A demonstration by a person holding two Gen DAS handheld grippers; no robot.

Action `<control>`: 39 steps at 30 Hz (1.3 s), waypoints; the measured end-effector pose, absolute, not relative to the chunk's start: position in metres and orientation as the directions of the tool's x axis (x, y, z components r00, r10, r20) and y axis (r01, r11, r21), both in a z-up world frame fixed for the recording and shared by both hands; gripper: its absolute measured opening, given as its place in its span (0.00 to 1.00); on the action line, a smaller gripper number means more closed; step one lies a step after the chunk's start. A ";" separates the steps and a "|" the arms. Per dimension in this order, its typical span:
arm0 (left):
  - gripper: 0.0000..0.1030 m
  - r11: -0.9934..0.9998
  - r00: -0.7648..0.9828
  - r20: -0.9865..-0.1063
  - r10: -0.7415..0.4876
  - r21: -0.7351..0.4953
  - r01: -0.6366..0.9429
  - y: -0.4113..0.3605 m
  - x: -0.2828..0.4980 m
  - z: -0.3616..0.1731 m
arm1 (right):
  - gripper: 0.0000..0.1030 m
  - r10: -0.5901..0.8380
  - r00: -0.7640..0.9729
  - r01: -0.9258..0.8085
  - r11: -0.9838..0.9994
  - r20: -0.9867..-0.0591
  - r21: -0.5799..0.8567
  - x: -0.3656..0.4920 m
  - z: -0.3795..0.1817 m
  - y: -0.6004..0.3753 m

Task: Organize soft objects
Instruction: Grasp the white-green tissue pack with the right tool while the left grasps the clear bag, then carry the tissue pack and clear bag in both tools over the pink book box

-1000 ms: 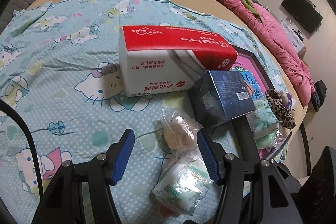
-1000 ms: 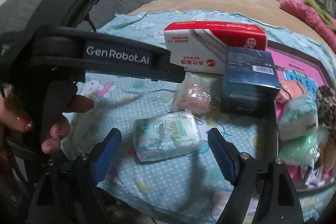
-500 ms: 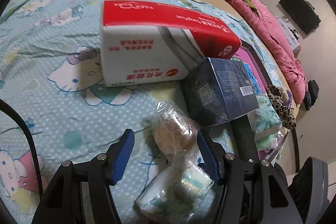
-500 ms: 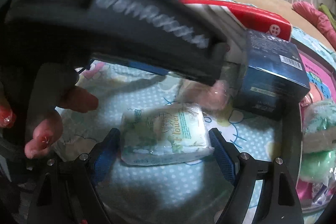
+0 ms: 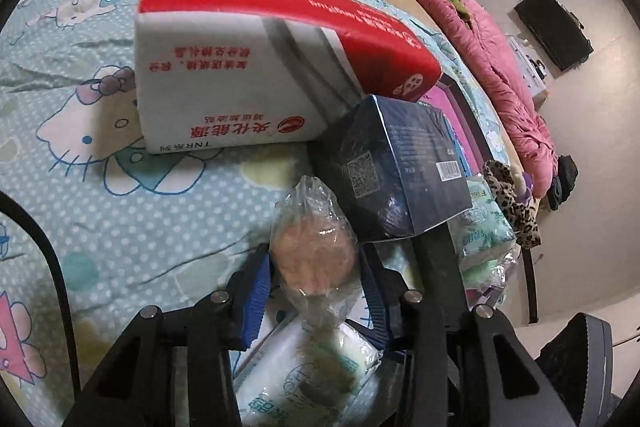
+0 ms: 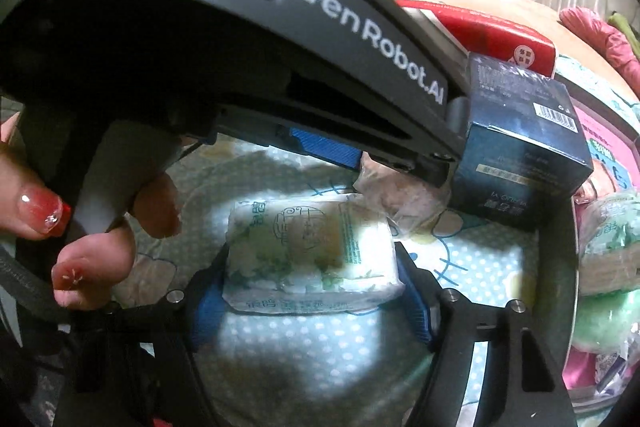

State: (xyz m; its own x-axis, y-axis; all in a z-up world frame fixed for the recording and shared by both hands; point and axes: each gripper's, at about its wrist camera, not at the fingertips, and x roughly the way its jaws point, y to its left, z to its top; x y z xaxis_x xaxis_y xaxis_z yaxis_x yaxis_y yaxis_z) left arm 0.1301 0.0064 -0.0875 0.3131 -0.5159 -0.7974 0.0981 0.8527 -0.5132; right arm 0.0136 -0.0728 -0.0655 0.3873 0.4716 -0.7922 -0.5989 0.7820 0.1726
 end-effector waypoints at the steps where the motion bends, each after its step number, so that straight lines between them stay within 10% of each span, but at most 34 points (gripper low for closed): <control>1: 0.42 0.855 0.329 -0.795 -0.509 -0.509 0.094 0.008 0.128 -0.084 | 0.72 0.474 0.393 -0.600 0.782 -0.788 0.171 0.013 -0.063 -0.074; 19: 0.42 0.917 0.572 -0.729 -0.377 -0.379 0.121 0.037 0.091 0.035 | 0.72 0.511 0.594 -0.569 0.813 -0.621 0.125 -0.028 0.014 -0.138; 39: 0.42 0.922 0.552 -0.748 -0.369 -0.219 0.319 -0.083 0.089 0.071 | 0.72 0.183 0.859 -0.057 0.962 -0.478 0.266 -0.009 0.074 -0.295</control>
State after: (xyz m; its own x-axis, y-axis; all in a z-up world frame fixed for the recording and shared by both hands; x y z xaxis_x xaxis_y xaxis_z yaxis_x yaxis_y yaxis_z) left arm 0.0888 -0.0828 0.0712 0.5524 -0.3686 -0.7477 0.3193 0.9221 -0.2186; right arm -0.0086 -0.2947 0.0738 0.8593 0.1830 -0.4776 -0.0571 0.9623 0.2659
